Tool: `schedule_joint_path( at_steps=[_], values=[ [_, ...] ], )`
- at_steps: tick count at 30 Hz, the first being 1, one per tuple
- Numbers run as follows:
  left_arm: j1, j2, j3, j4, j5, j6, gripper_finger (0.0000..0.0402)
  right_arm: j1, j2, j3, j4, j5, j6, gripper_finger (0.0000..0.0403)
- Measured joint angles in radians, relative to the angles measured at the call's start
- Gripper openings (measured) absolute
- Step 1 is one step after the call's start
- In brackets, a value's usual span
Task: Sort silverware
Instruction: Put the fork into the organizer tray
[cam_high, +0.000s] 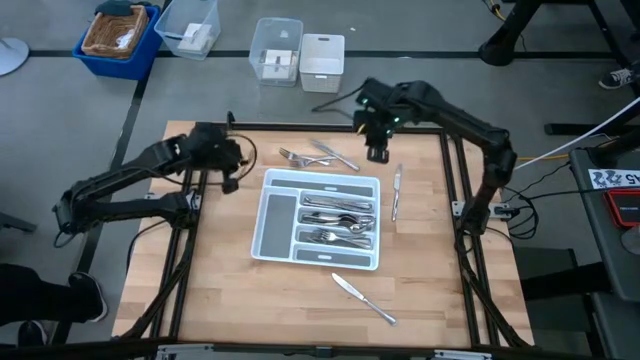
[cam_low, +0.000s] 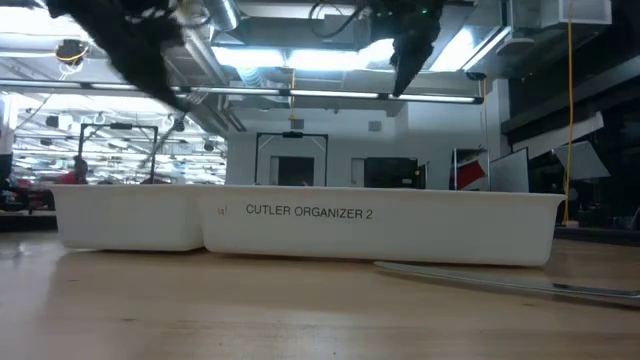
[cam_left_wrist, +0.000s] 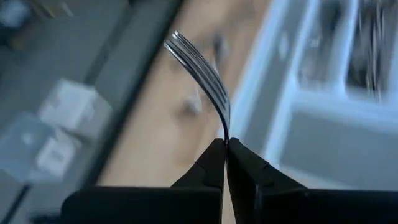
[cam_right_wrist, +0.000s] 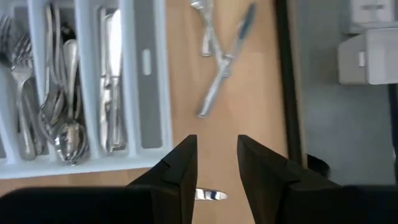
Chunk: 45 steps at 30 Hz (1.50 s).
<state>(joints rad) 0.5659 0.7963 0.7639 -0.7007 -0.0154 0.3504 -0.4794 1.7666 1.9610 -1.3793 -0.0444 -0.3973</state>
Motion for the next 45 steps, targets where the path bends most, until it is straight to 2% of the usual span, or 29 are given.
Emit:
schedule_joint_path(
  at_steps=[3, 5, 7, 14, 16, 18, 24, 30, 36, 42, 45],
  values=[
    [0.0, 0.0, 0.006, 0.171, 0.0, -0.032, 0.0001, -0.049, -0.043, 0.0, 0.021, -0.02, 0.0, 0.0115],
    [0.0, 0.001, 0.006, 0.281, 0.0, -0.055, 0.0001, -0.089, -0.069, 0.0, 0.049, -0.088, 0.0, 0.0115],
    [-0.001, 0.009, 0.006, 0.385, 0.0, -0.076, 0.0001, -0.131, -0.094, 0.0, 0.087, -0.198, 0.0, 0.0115],
    [-0.02, 0.099, 0.006, 0.706, 0.015, -0.265, 0.0001, -0.237, -0.112, -0.009, 0.307, -0.717, -0.005, 0.0115],
    [-0.04, 0.145, 0.006, 0.798, 0.032, -0.295, 0.0001, -0.234, -0.111, -0.033, 0.396, -0.796, -0.005, 0.0115],
    [-0.066, 0.192, 0.006, 0.911, 0.041, -0.302, 0.0001, -0.23, -0.108, -0.065, 0.482, -0.832, 0.01, 0.0115],
    [-0.13, 0.329, 0.006, 1.316, 0.042, -0.235, 0.0001, -0.176, -0.107, -0.118, 0.687, -0.756, 0.104, 0.0115],
    [-0.149, 0.442, 0.006, 1.57, 0.042, -0.192, 0.0001, -0.103, -0.106, -0.13, 0.82, -0.682, 0.166, 0.0115],
    [-0.149, 0.485, 0.005, 1.662, 0.042, -0.227, 0.0001, -0.037, -0.106, -0.13, 0.853, -0.587, 0.168, 0.0115],
    [-0.176, 0.487, 0.005, 1.679, 0.076, -0.245, 0.0001, 0.014, -0.106, -0.13, 0.86, -0.411, 0.168, 0.0115],
    [-0.193, 0.487, 0.005, 1.679, 0.078, -0.212, 0.0001, 0.031, -0.106, -0.13, 0.861, -0.407, 0.168, 0.0115]
  ],
)
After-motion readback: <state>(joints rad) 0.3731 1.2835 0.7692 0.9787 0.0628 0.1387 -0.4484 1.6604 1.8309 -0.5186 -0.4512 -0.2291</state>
